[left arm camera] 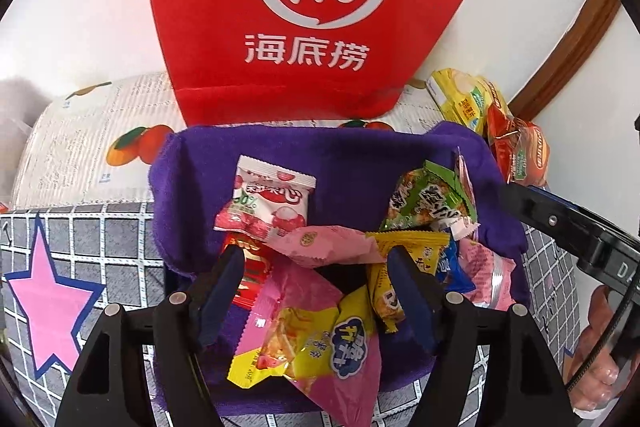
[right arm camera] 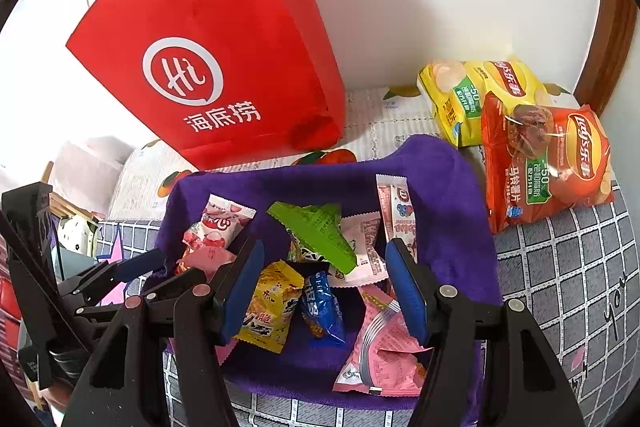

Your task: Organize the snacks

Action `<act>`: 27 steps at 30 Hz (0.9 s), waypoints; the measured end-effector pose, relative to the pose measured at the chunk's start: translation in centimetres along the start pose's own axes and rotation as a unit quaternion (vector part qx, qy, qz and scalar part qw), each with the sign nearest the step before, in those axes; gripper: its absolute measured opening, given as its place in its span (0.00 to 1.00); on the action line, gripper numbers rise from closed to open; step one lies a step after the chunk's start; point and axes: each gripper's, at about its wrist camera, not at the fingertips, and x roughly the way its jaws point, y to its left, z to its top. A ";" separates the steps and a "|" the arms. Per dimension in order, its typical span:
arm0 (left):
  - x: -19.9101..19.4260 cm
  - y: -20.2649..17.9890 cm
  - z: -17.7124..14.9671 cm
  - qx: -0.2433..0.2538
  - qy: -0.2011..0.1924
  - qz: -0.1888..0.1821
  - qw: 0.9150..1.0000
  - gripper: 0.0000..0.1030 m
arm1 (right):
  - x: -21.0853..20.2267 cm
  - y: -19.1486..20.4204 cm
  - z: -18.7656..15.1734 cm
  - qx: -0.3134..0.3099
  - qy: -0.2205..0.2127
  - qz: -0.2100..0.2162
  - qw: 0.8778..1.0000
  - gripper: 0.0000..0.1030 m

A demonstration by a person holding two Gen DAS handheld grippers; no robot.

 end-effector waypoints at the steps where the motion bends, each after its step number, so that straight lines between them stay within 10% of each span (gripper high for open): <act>1: -0.1 0.1 0.0 0.001 -0.002 0.002 1.000 0.70 | -0.1 0.1 0.0 -0.001 -0.001 0.000 1.000 0.61; 27: -6.1 -2.7 -0.5 0.072 -0.065 0.056 0.994 0.72 | -6.1 3.3 -4.5 -0.050 -0.026 -0.112 0.992 0.71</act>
